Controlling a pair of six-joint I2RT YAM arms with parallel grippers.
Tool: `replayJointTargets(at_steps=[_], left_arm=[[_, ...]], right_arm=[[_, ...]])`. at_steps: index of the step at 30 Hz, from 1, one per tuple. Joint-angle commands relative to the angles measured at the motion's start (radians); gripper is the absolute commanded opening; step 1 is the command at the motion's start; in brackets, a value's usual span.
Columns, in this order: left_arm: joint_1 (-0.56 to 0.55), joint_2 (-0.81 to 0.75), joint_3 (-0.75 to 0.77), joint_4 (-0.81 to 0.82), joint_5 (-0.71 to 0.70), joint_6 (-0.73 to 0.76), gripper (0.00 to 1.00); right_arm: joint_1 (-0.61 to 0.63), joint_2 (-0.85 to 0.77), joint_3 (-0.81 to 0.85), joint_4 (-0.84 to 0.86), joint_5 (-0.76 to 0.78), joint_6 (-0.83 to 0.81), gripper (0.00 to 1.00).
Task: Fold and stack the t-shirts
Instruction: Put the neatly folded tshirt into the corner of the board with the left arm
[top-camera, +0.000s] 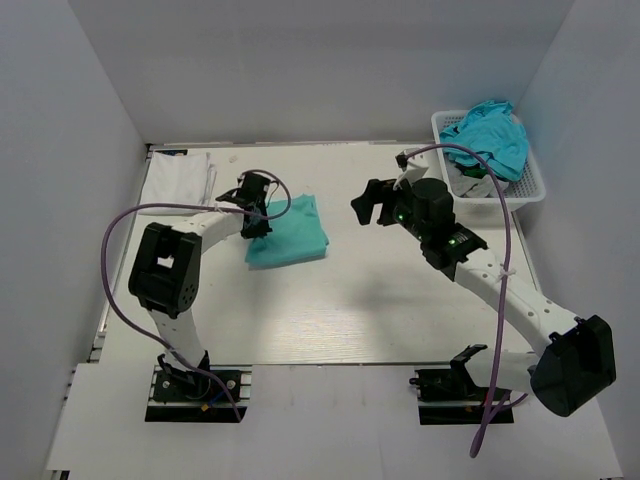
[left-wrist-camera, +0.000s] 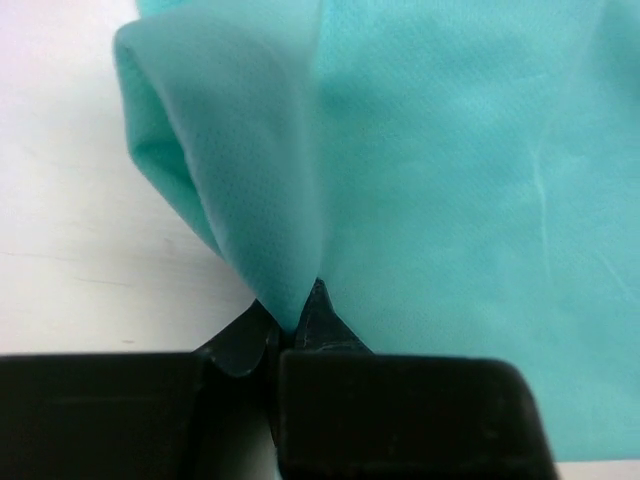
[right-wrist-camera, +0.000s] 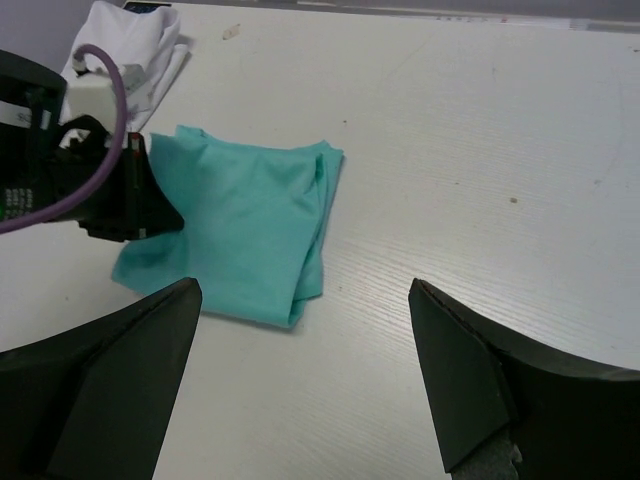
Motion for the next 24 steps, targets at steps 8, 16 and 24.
replayJointTargets(at_steps=[8,16,24], left_arm=[[0.010,-0.091,0.267,-0.069,-0.181,0.452,0.00],[0.039,-0.007,0.439,-0.104,-0.262,0.631,0.00],[0.090,-0.034,0.492,-0.044,-0.229,0.784,0.00]], right_arm=[[-0.006,-0.033,-0.013,0.001,0.088,-0.054,0.90],[-0.007,-0.022,0.008,-0.016,0.091,-0.062,0.90],[-0.006,0.013,0.045,-0.053,0.104,-0.069,0.90]])
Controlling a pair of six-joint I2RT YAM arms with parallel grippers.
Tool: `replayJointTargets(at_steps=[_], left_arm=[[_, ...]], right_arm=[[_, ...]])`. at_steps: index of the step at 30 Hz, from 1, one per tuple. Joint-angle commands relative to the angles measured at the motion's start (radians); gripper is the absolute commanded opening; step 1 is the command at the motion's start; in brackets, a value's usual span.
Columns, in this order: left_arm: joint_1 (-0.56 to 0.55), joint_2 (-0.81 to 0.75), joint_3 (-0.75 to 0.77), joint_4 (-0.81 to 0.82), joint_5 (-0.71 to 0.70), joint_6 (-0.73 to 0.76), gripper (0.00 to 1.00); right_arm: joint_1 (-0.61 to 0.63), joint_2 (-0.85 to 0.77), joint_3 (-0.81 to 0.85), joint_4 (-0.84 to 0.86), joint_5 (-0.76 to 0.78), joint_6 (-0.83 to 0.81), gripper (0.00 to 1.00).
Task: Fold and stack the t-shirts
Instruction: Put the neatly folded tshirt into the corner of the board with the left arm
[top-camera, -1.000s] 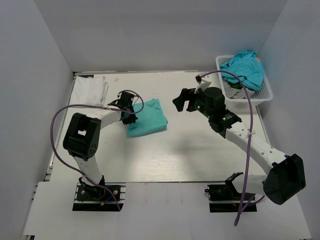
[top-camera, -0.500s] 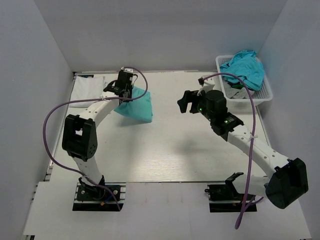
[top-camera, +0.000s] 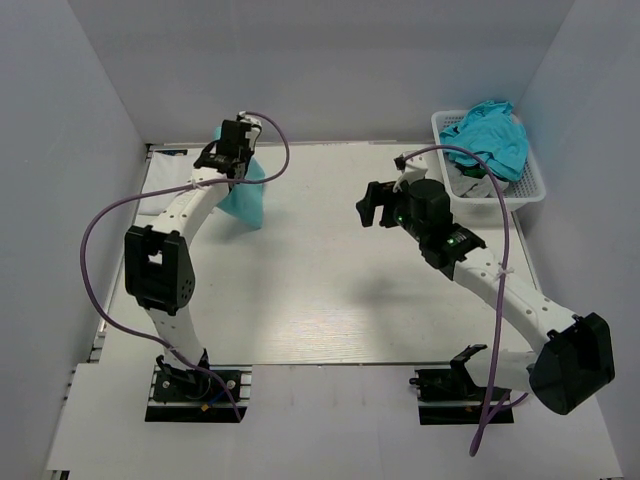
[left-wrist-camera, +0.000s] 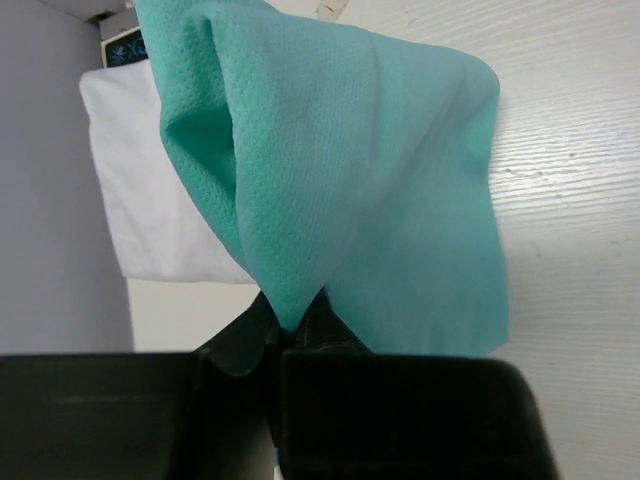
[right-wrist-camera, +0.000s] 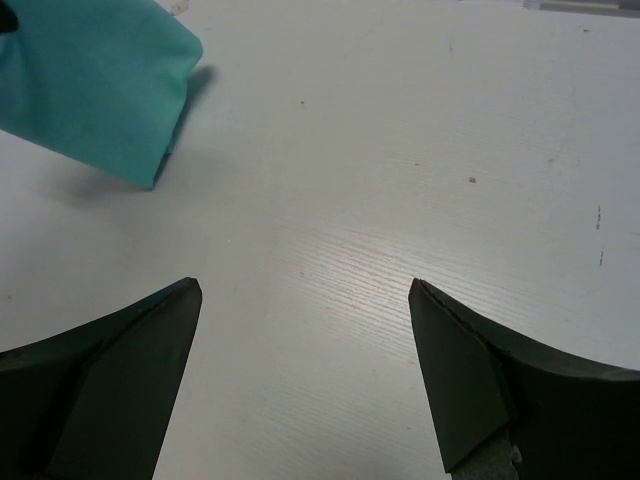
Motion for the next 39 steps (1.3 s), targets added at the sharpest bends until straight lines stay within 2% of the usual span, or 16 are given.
replayJointTargets(at_steps=[1,11,20,23,39], left_arm=[[0.026,-0.038,0.076,0.039,-0.002,0.109,0.00],[0.095,-0.074,0.195,-0.021,0.093,0.165,0.00],[0.187,-0.045,0.205,-0.012,0.080,0.155,0.00],[0.216,-0.045,0.205,0.007,0.125,0.155,0.00],[0.373,0.100,0.229,0.037,0.183,0.155,0.00]], right_arm=[[-0.007,0.017,0.063,-0.008,0.026,-0.019,0.90],[-0.006,0.072,0.105,-0.056,-0.011,-0.013,0.90],[-0.004,0.119,0.154,-0.056,-0.067,0.010,0.90],[-0.004,0.161,0.197,-0.082,-0.080,0.010,0.90],[-0.006,0.267,0.289,-0.100,-0.095,0.004,0.90]])
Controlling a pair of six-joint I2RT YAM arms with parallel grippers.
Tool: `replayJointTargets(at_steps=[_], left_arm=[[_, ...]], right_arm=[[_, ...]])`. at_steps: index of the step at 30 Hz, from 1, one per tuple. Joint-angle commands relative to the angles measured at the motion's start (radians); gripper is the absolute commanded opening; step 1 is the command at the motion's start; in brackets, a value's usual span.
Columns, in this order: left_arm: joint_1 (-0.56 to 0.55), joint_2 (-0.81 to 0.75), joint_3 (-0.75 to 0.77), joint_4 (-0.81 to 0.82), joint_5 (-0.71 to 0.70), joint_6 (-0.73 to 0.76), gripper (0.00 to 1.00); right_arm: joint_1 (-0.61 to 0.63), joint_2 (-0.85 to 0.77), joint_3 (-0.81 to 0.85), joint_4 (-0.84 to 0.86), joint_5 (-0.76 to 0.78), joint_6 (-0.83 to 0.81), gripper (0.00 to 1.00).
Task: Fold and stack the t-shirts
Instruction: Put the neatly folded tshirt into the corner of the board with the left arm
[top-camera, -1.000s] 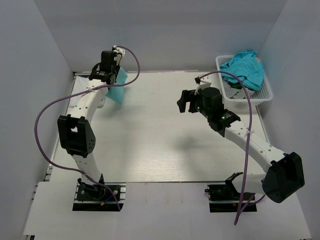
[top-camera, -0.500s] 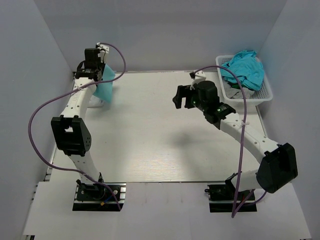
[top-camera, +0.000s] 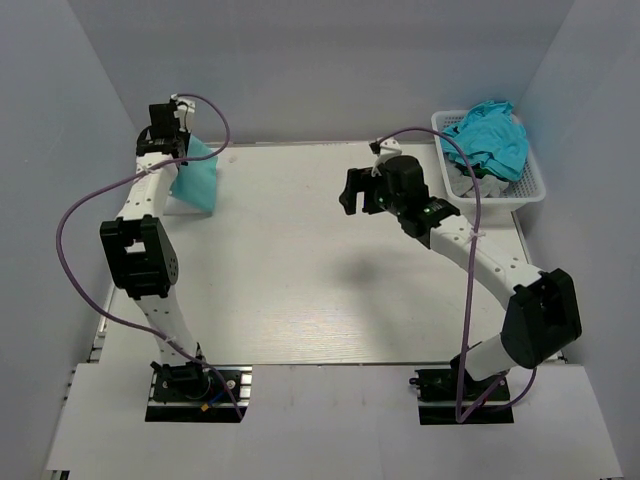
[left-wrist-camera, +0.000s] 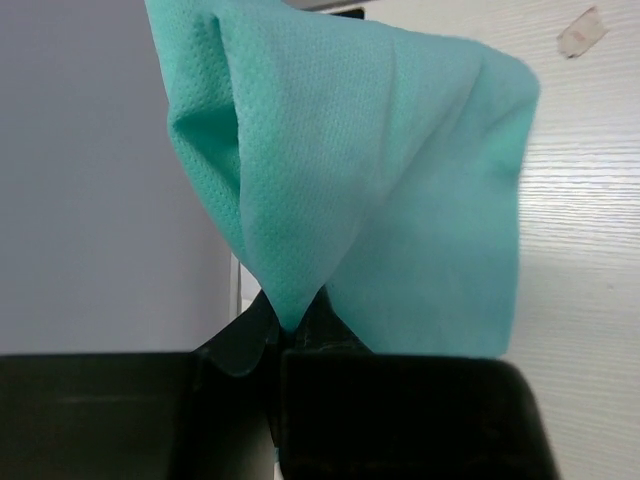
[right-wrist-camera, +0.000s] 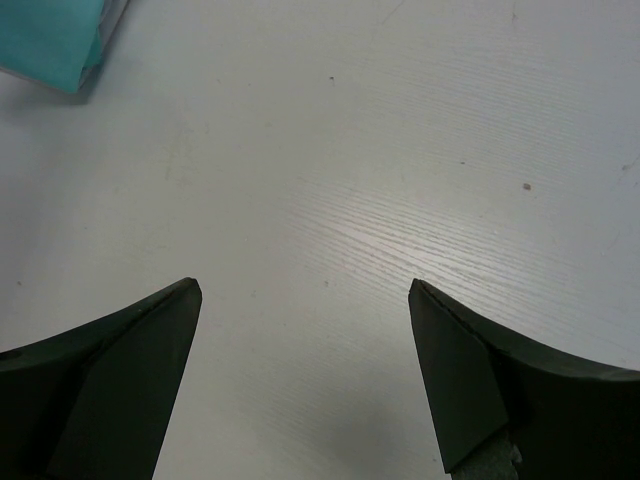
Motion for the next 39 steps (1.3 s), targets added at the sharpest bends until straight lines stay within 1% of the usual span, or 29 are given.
replayJointTargets(at_steps=[1,2,3,5,6,12,14,16,17,18,22,25,27,28,30,31,32,33,34,35,36,37,38,39], left_arm=[[0.031,0.018,0.039,0.046,0.002,0.004,0.00],[0.054,0.028,0.039,0.060,0.001,0.004,0.00],[0.054,0.028,0.039,0.069,-0.020,0.004,0.00],[0.088,0.064,0.039,0.091,-0.020,-0.005,0.00],[0.100,0.089,0.063,0.091,-0.006,-0.005,0.00],[0.135,0.161,0.102,0.109,0.003,-0.005,0.00],[0.145,0.196,0.138,0.088,-0.006,-0.025,0.00],[0.154,0.221,0.174,0.079,-0.037,-0.034,0.47],[0.154,0.232,0.174,0.079,-0.051,-0.051,0.82],[0.154,0.232,0.174,0.079,-0.051,-0.051,1.00],[0.163,0.223,0.192,0.079,-0.025,-0.085,1.00],[0.137,0.194,0.201,0.031,0.024,-0.107,1.00],[0.137,0.166,0.201,0.005,0.061,-0.144,1.00],[0.137,0.135,0.201,-0.006,0.139,-0.164,1.00],[0.137,0.097,0.186,-0.015,0.199,-0.230,1.00],[0.128,0.079,0.177,-0.025,0.260,-0.255,1.00],[0.128,0.039,0.153,-0.035,0.297,-0.284,1.00],[0.128,0.016,0.133,-0.035,0.331,-0.352,1.00],[0.113,-0.009,0.111,-0.035,0.413,-0.374,1.00],[0.099,-0.038,0.034,-0.035,0.431,-0.396,1.00],[0.082,-0.107,-0.014,-0.015,0.431,-0.469,1.00],[0.064,-0.150,-0.071,0.029,0.411,-0.506,1.00],[0.021,-0.250,-0.208,0.099,0.411,-0.570,1.00],[-0.005,-0.303,-0.279,0.100,0.411,-0.571,1.00]], right_arm=[[-0.002,0.012,0.061,0.006,-0.001,-0.005,0.90],[-0.003,0.018,0.070,0.006,-0.001,-0.005,0.90],[-0.002,0.021,0.073,0.004,-0.004,-0.006,0.90],[-0.002,0.033,0.079,0.000,-0.006,-0.007,0.90],[-0.002,0.047,0.091,-0.011,-0.009,-0.011,0.90],[0.000,0.088,0.125,-0.029,-0.006,-0.014,0.90],[-0.002,0.101,0.131,-0.039,-0.007,-0.016,0.90],[-0.003,0.113,0.150,-0.042,-0.009,-0.017,0.90],[-0.002,0.124,0.153,-0.051,-0.012,-0.017,0.90],[-0.002,0.125,0.157,-0.052,-0.013,-0.019,0.90],[-0.002,0.138,0.174,-0.065,-0.030,-0.016,0.90],[-0.003,0.122,0.167,-0.065,-0.033,-0.017,0.90],[-0.002,0.109,0.153,-0.062,-0.070,-0.014,0.90],[-0.003,0.102,0.147,-0.057,-0.073,-0.014,0.90],[-0.003,0.070,0.118,-0.043,-0.088,-0.003,0.90],[-0.005,0.061,0.093,-0.028,-0.089,0.001,0.90],[-0.005,0.032,0.084,-0.026,-0.092,0.006,0.90],[-0.005,0.021,0.073,-0.025,-0.092,0.013,0.90],[-0.008,0.009,0.053,-0.025,-0.090,0.018,0.90],[-0.005,-0.020,0.032,-0.026,-0.092,0.021,0.90],[-0.003,-0.034,0.004,-0.026,-0.090,0.036,0.90],[-0.008,-0.060,-0.014,-0.023,-0.090,0.039,0.90],[-0.014,-0.088,-0.067,-0.028,-0.090,0.065,0.90],[-0.017,-0.102,-0.089,-0.028,-0.087,0.072,0.90]])
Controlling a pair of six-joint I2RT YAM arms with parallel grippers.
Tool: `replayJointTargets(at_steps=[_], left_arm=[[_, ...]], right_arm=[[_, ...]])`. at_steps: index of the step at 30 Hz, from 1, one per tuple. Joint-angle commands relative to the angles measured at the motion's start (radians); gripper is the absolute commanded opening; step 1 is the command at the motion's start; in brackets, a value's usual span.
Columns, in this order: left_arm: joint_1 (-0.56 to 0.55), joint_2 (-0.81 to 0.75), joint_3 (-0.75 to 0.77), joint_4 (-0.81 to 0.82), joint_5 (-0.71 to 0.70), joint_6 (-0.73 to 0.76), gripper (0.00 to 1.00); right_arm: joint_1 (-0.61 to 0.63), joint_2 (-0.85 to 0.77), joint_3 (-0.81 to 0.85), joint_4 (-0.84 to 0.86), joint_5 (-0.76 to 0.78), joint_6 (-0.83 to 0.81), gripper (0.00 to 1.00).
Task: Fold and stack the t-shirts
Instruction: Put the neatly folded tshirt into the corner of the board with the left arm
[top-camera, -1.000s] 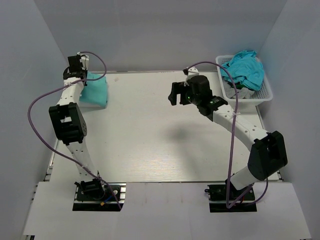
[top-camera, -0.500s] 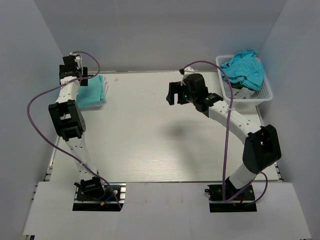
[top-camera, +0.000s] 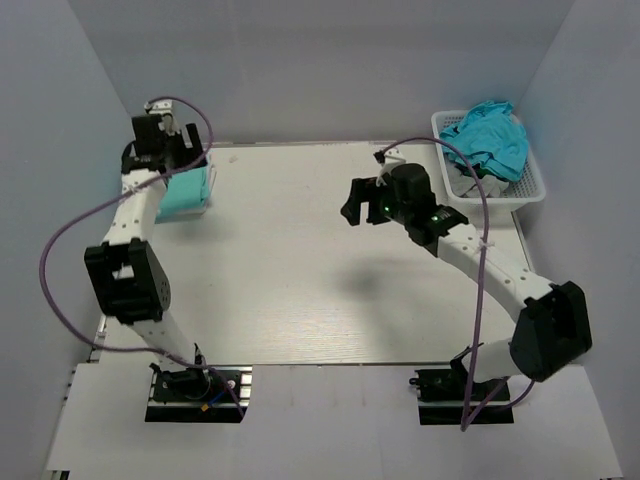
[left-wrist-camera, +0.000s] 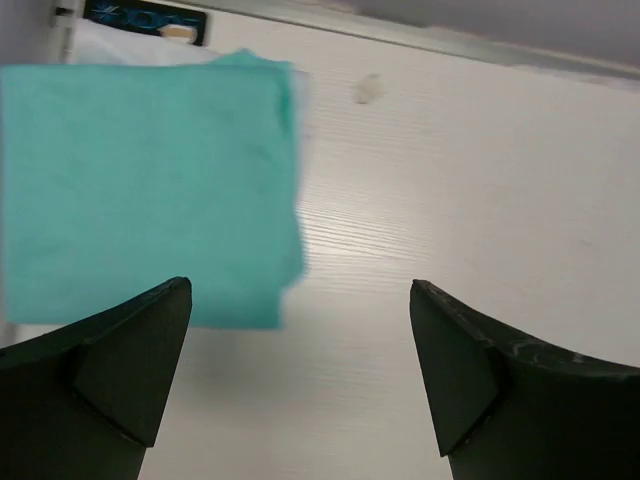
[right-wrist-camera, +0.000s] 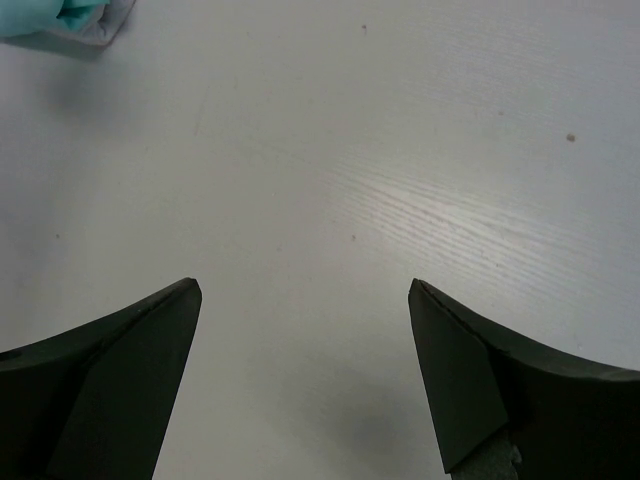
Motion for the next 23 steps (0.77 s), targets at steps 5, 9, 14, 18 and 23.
replayJointTargets(at_steps=[5,9,14,18,23], left_arm=[[-0.317,-0.462,-0.511,0.137,0.008,-0.285,1.00],[-0.477,-0.600,-0.680,0.110,-0.029,-0.371,1.00],[-0.566,-0.700,-0.777,0.046,-0.174,-0.413,1.00],[-0.591,-0.720,-0.739,-0.018,-0.242,-0.413,1.00],[-0.614,-0.788,-0.792,0.015,-0.233,-0.437,1.00]], right_arm=[[-0.044,-0.312,-0.312,0.011,0.071,0.084,0.90],[-0.065,-0.464,-0.474,-0.035,0.125,0.132,0.90],[-0.064,-0.626,-0.605,-0.076,0.117,0.179,0.90],[-0.067,-0.699,-0.658,-0.014,0.114,0.195,0.90],[-0.065,-0.704,-0.659,0.069,0.111,0.152,0.90]])
